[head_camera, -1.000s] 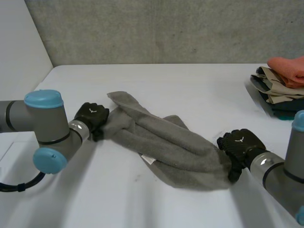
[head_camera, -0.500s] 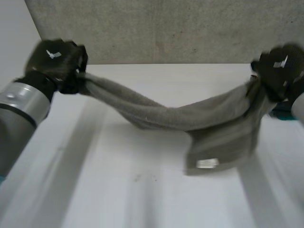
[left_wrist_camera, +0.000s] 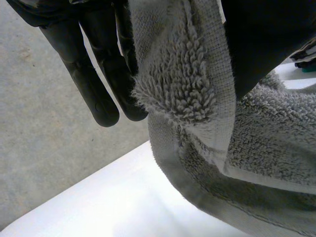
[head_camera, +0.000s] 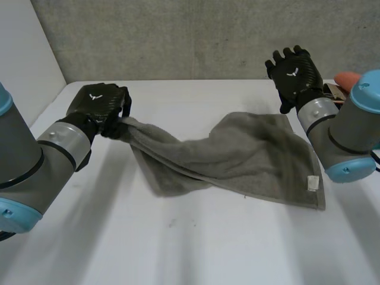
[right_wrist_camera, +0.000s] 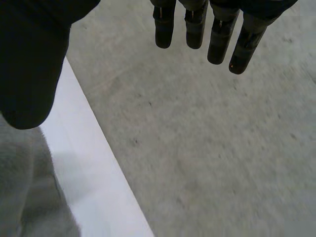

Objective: Fold the laundry.

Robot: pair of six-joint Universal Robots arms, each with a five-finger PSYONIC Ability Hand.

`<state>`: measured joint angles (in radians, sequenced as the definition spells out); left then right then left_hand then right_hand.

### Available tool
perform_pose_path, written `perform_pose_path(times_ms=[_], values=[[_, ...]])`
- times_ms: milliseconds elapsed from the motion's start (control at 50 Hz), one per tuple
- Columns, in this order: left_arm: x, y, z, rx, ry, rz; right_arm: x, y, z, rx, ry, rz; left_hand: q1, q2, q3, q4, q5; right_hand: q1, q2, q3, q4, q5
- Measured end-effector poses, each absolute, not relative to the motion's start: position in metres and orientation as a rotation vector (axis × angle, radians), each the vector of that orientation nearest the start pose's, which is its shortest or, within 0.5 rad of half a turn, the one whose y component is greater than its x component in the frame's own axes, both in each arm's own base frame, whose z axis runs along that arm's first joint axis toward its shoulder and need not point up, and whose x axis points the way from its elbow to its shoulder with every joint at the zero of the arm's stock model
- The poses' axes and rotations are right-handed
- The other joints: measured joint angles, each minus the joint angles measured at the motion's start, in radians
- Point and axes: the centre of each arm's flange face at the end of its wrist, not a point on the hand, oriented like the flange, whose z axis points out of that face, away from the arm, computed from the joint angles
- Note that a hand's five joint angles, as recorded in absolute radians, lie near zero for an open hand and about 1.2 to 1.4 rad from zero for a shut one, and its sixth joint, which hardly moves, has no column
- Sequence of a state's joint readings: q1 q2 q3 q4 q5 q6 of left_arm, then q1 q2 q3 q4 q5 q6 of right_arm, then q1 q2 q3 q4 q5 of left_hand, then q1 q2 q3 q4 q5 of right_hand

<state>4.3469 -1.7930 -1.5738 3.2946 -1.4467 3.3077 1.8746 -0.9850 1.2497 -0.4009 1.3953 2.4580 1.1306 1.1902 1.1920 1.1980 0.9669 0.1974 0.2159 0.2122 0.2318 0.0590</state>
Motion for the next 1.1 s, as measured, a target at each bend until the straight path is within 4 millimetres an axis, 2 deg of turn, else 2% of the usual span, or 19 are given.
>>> perform_pose_path(times_ms=[40, 100, 120, 140, 180, 200, 220, 240, 260, 280, 340, 360, 400, 520, 640, 660, 800, 900, 1100], values=[[-0.257, -0.272, 0.253, 0.783, 2.344, -2.285, 0.262, -0.366, 0.229, -1.168, 1.921, -2.455, 0.0, 0.0, 0.0, 0.0, 0.0, 0.0, 0.0, 0.0, 0.0, 0.0], [-0.256, -0.271, 0.255, 0.781, 2.337, -2.292, 0.258, -0.361, 0.23, -1.152, 1.967, -2.432, 0.0, 0.0, 0.0, 0.0, 0.0, 0.0, 0.0, 0.0, 0.0, 0.0], [-0.256, -0.27, 0.256, 0.78, 2.333, -2.296, 0.246, -0.346, 0.231, -1.132, 2.08, -2.345, 0.0, 0.0, 0.0, 0.0, 0.0, 0.0, 0.0, 0.0, 0.0, 0.0], [-0.256, -0.27, 0.256, 0.78, 2.333, -2.296, 0.246, -0.346, 0.231, -1.132, 2.08, -2.345, 0.0, 0.0, 0.0, 0.0, 0.0, 0.0, 0.0, 0.0, 0.0, 0.0], [-0.255, -0.267, 0.26, 0.779, 2.325, -2.307, 0.227, -0.321, 0.225, -1.132, 2.253, -2.142, 0.0, 0.0, 0.0, 0.0, 0.0, 0.0, 0.0, 0.0, 0.0, 0.0], [-0.255, -0.267, 0.26, 0.779, 2.325, -2.307, 0.227, -0.321, 0.225, -1.132, 2.253, -2.142, 0.0, 0.0, 0.0, 0.0, 0.0, 0.0, 0.0, 0.0, 0.0, 0.0], [-0.255, -0.266, 0.261, 0.779, 2.321, -2.314, 0.216, -0.307, 0.213, -1.134, 2.352, -1.97, 0.0, 0.0, 0.0, 0.0, 0.0, 0.0, 0.0, 0.0, 0.0, 0.0], [-0.255, -0.265, 0.262, 0.778, 2.32, -2.315, 0.212, -0.301, 0.208, -1.129, 2.386, -1.895, 0.0, 0.0, 0.0, 0.0, 0.0, 0.003, 0.007, 0.006, 0.003, 0.002], [-0.255, -0.265, 0.262, 0.778, 2.32, -2.315, 0.212, -0.301, 0.208, -1.129, 2.386, -1.895, 0.0, 0.0, 0.0, 0.0, 0.0, 0.003, 0.007, 0.006, 0.003, 0.002], [-0.255, -0.264, 0.262, 0.778, 2.319, -2.317, 0.206, -0.294, 0.2, -1.116, 2.426, -1.79, 0.0, 0.0, 0.0, 0.0, 0.0, 0.007, 0.02, 0.022, 0.007, 0.013], [-0.254, -0.263, 0.262, 0.779, 2.319, -2.317, 0.203, -0.289, 0.194, -1.104, 2.444, -1.722, 0.0, 0.0, 0.0, 0.0, 0.0, 0.007, 0.02, 0.022, 0.007, 0.013], [-0.254, -0.263, 0.262, 0.778, 2.32, -2.316, 0.192, -0.277, 0.174, -1.04, 2.461, -1.541, 0.0, 0.0, 0.0, 0.0, 0.0, 0.094, 0.121, 0.131, 0.108, 0.107], [-0.253, -0.263, 0.262, 0.777, 2.321, -2.314, 0.188, -0.274, 0.166, -1.01, 2.449, -1.5, 0.0, 0.0, 0.0, 0.0, 0.0, 0.126, 0.148, 0.166, 0.145, 0.139], [-0.252, -0.264, 0.261, 0.772, 2.32, -2.314, 0.181, -0.281, 0.142, -0.97, 2.416, -1.497, 0.0, 0.0, 0.0, 0.0, 0.0, 0.145, 0.155, 0.191, 0.169, 0.162], [-0.252, -0.265, 0.261, 0.77, 2.319, -2.313, 0.181, -0.287, 0.132, -0.975, 2.408, -1.521, 0.0, 0.0, 0.0, 0.0, 0.0, 0.164, 0.179, 0.211, 0.191, 0.179], [-0.252, -0.265, 0.261, 0.77, 2.32, -2.313, 0.181, -0.291, 0.128, -0.984, 2.402, -1.539, 0.0, 0.0, 0.0, 0.0, 0.0, 0.201, 0.24, 0.253, 0.235, 0.218], [-0.252, -0.264, 0.26, 0.773, 2.324, -2.31, 0.182, -0.297, 0.122, -1.005, 2.383, -1.59, 0.0, 0.0, 0.0, 0.0, -0.001, 0.234, 0.29, 0.291, 0.273, 0.253], [-0.252, -0.264, 0.26, 0.774, 2.325, -2.31, 0.183, -0.3, 0.121, -1.012, 2.365, -1.628, 0.0, 0.0, 0.0, 0.0, -0.001, 0.342, 0.414, 0.417, 0.397, 0.367], [-0.252, -0.264, 0.26, 0.774, 2.323, -2.312, 0.184, -0.305, 0.117, -1.018, 2.351, -1.654, 0.0, 0.0, 0.0, 0.0, -0.001, 0.36, 0.432, 0.439, 0.419, 0.388]])
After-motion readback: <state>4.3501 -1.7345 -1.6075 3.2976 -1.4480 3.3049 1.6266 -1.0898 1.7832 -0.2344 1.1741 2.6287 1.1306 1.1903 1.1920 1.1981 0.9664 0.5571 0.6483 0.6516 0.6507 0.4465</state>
